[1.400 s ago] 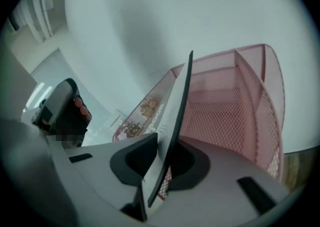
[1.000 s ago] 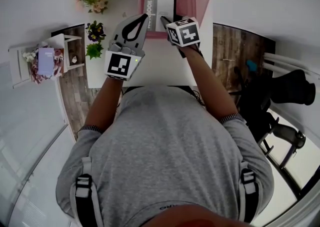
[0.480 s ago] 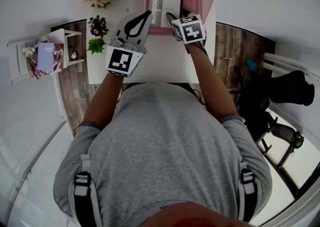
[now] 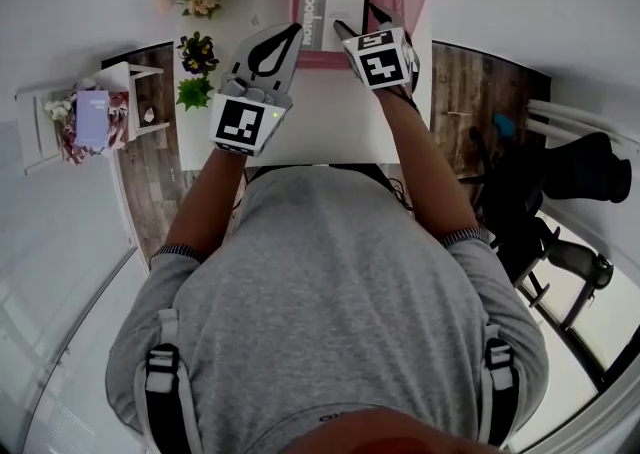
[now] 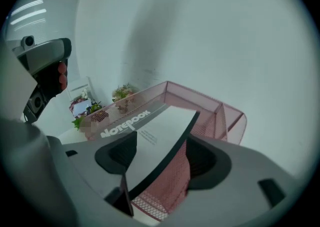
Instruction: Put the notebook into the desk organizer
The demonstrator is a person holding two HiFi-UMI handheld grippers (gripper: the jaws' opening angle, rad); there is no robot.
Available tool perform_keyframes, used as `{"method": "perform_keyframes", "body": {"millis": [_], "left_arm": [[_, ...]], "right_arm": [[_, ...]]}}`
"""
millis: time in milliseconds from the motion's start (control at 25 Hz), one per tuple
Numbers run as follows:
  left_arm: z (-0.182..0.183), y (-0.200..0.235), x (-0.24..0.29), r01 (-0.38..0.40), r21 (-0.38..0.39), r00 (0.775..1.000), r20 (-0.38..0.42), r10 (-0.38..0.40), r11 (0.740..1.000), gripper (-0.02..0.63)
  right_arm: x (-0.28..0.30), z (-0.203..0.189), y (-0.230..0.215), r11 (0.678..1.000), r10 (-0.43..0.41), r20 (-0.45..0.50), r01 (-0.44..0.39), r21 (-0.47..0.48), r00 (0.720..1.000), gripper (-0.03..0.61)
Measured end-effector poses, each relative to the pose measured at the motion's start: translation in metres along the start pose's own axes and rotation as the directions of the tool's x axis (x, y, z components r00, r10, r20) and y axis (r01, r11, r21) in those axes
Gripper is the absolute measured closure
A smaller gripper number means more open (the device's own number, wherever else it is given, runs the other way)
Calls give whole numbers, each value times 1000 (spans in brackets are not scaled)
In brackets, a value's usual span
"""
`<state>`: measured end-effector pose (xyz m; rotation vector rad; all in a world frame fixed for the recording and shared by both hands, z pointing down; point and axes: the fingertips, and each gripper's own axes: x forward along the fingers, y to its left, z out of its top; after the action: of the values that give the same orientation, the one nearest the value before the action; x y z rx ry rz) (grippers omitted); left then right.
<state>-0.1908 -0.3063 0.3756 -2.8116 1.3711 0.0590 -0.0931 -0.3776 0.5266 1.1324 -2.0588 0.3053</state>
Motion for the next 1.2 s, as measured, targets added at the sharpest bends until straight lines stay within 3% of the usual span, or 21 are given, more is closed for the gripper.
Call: {"method": "perform_keyframes", "body": {"millis": [200, 360, 600, 720, 880, 1000, 1200], "left_arm": [[0, 0, -1, -7, -1, 1000, -5, 7, 1000, 595], [9, -3, 1, -3, 0, 1000, 3, 3, 1000, 595], [28, -7, 0, -26, 18, 999, 34, 25, 999, 595], [31, -11, -3, -33, 32, 999, 5, 33, 999, 595], [37, -20, -3, -31, 40, 1000, -5, 31, 999, 595], [41, -27, -4, -27, 40, 1000, 14, 26, 999, 594], [46, -38, -5, -29, 37, 999, 32, 28, 999, 595]], "right_arm": [[-22, 20, -9, 998, -33, 69, 36, -44, 997, 256], [-55, 45, -13, 1000, -1, 216, 5, -17, 976, 273], [-119, 76, -8, 995, 93, 431, -65, -80, 898, 321], [-147, 84, -3, 991, 133, 510, -98, -95, 850, 342], [-173, 83, 2, 984, 176, 599, -141, -106, 781, 420], [-186, 76, 6, 982, 186, 628, -131, -133, 756, 569], [-196, 65, 12, 975, 223, 663, -174, -141, 715, 571]]}}
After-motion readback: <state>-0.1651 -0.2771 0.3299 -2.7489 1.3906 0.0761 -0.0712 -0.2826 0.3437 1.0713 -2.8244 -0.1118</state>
